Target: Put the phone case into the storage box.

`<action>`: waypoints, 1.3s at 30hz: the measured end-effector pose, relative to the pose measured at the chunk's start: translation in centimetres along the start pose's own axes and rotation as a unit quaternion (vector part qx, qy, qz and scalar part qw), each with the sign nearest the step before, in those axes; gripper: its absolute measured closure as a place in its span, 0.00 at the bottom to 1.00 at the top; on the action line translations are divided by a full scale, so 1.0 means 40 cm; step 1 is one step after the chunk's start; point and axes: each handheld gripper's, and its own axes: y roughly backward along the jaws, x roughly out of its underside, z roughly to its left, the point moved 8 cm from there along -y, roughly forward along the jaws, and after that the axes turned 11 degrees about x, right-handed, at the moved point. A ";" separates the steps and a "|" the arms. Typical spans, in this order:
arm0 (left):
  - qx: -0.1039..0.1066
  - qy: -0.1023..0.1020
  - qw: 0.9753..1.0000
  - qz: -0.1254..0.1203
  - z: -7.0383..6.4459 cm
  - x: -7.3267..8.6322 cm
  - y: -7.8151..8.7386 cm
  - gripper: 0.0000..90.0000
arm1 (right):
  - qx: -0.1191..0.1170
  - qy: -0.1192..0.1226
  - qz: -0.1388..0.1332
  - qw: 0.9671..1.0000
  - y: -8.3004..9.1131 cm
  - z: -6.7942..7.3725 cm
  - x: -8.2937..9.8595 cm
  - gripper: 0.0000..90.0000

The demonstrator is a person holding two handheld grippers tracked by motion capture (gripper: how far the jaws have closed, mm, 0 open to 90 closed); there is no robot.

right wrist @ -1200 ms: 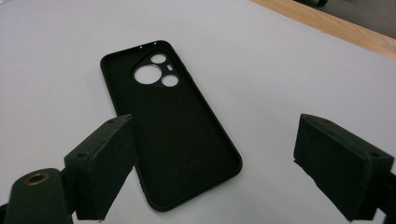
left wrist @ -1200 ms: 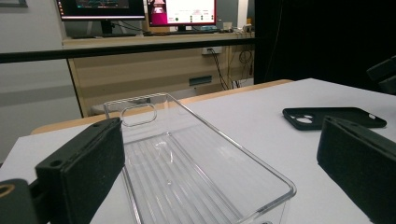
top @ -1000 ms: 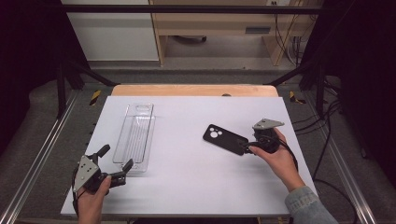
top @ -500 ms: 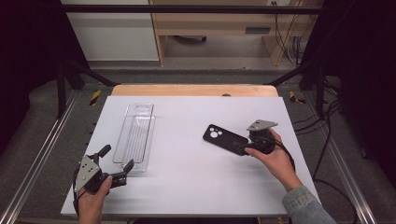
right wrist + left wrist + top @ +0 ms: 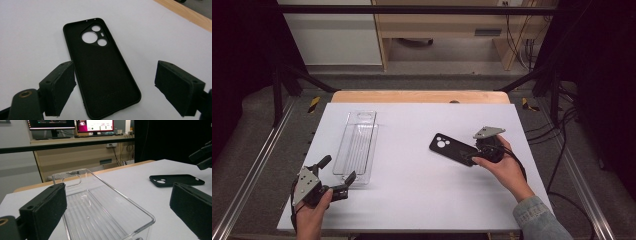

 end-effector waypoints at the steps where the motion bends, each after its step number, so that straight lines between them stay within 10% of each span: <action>1: 0.000 0.000 1.000 0.000 0.000 0.000 0.000 0.01 | -0.002 0.000 0.003 1.000 -0.002 0.001 0.002 0.19; 24: 0.002 -0.004 1.000 0.004 -0.002 0.001 -0.002 0.01 | -0.075 0.072 0.073 0.992 -0.043 0.075 0.051 0.37; 39: 0.007 -0.015 1.000 0.008 -0.004 0.002 -0.009 0.01 | -0.101 0.098 0.075 0.987 -0.056 0.090 0.066 0.74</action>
